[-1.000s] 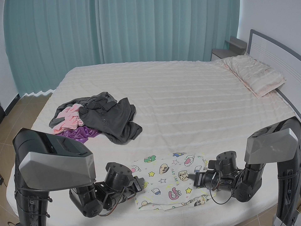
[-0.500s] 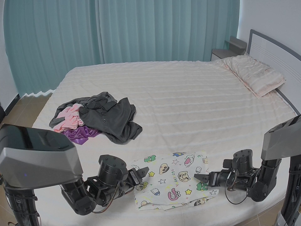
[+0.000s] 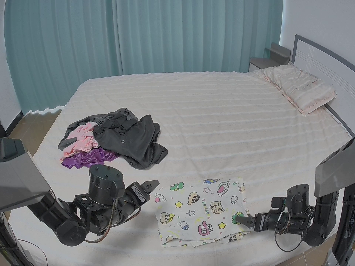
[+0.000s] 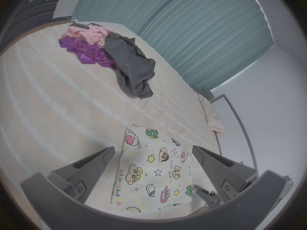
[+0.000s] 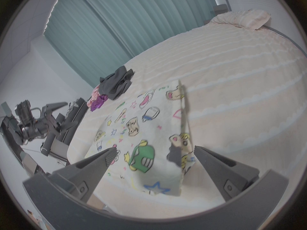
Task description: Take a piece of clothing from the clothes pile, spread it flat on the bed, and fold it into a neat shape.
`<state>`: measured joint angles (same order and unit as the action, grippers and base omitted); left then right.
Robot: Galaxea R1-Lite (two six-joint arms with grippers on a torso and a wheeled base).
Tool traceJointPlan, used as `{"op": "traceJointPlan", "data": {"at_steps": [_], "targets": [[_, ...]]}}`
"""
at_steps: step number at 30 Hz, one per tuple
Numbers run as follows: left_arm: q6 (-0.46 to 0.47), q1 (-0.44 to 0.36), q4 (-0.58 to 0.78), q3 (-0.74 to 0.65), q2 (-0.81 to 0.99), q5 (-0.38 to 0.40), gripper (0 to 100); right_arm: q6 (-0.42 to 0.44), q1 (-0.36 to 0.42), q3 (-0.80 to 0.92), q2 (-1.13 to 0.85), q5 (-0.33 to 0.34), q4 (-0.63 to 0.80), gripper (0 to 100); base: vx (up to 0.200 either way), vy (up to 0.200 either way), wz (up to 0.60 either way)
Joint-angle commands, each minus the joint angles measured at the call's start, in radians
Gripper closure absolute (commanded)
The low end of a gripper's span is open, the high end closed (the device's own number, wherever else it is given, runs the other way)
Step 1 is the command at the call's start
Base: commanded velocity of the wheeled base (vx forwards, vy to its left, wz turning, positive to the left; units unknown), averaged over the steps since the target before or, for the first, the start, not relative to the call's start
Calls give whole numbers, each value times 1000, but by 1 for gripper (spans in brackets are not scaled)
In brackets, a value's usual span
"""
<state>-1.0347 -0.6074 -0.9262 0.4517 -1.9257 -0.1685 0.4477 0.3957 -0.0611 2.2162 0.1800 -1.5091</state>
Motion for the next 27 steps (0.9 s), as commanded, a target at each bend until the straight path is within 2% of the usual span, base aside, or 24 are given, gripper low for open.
{"op": "traceJointPlan", "data": {"at_steps": [1, 5, 12, 15, 16, 18, 27], "targets": [[-16, 20, 1, -24, 25, 7, 0, 0, 55, 47, 108, -4, -52, 100, 0, 0, 0], [-18, 23, 1, -25, 24, 9, 0, -1, 64, 61, 103, -4, -52, 100, 0, 0, 0], [-18, 23, 1, -31, 17, 9, 0, -1, 35, 61, 46, -4, -48, 100, 0, 0, 0], [-18, 23, 1, -31, 5, 9, 0, -6, 32, 61, 20, -4, -11, 100, 0, 0, 0], [-18, 25, 1, -31, 1, 9, 0, -18, 25, 61, -35, 3, 76, 100, 0, 0, 0], [-18, 25, 1, -31, -1, 9, 0, -37, 23, 61, -55, 6, 110, 100, 0, 0, 0], [-18, 23, 1, -31, -21, 7, 0, -72, 25, 61, -27, 1, 122, 100, 0, 0, 0]]}}
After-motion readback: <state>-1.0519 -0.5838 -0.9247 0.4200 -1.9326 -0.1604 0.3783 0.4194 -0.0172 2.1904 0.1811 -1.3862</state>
